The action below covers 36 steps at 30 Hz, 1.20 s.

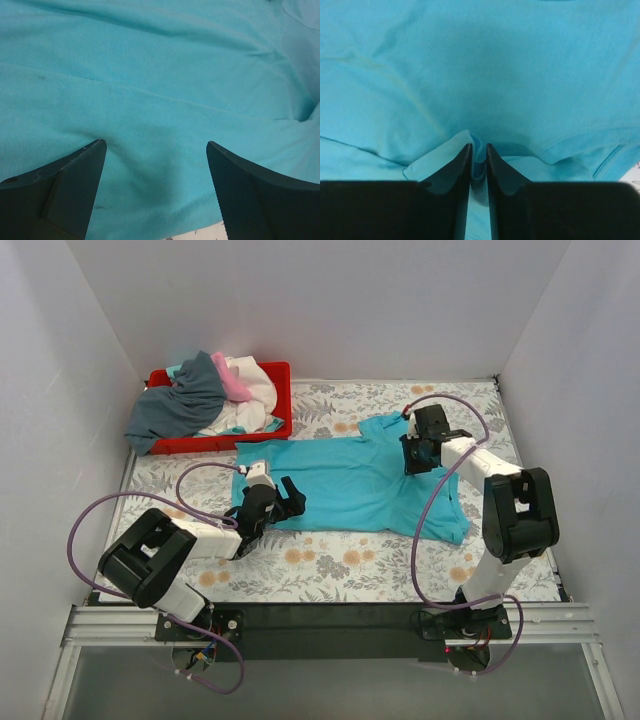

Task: Fold and stack the t-shirts
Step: Fold the tshirt

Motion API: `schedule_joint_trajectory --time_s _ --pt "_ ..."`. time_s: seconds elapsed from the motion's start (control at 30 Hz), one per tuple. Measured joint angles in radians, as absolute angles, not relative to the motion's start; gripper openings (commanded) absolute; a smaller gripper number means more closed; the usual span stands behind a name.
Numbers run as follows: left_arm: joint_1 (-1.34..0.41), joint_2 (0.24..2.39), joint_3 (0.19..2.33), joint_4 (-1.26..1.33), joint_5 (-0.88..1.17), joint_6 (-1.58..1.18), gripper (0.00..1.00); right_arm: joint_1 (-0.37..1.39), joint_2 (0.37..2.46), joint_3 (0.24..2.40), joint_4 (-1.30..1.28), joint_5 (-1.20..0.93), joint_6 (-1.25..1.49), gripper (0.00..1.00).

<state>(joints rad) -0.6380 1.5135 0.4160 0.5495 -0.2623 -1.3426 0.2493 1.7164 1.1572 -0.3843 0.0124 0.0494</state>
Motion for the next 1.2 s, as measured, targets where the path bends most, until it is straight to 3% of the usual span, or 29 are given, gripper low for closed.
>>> schedule_joint_trajectory --time_s 0.23,0.43,0.67,0.93,1.2 --pt "-0.638 1.514 0.417 0.548 -0.270 -1.342 0.76 0.249 1.754 1.165 -0.364 0.022 0.048 0.40" --pt "-0.639 1.513 0.421 0.540 -0.275 -1.333 0.76 0.244 1.642 1.137 -0.339 0.096 0.053 0.59" --pt "-0.664 1.520 0.464 0.486 -0.277 -1.292 0.76 0.130 1.534 1.085 -0.256 0.127 0.092 0.60" --pt "-0.757 1.644 0.670 0.527 -0.236 -1.209 0.76 -0.052 1.546 0.964 -0.194 -0.008 0.123 0.58" --pt "-0.826 1.837 0.852 0.702 -0.006 -1.192 0.75 -0.124 1.576 0.887 -0.122 -0.160 0.147 0.52"
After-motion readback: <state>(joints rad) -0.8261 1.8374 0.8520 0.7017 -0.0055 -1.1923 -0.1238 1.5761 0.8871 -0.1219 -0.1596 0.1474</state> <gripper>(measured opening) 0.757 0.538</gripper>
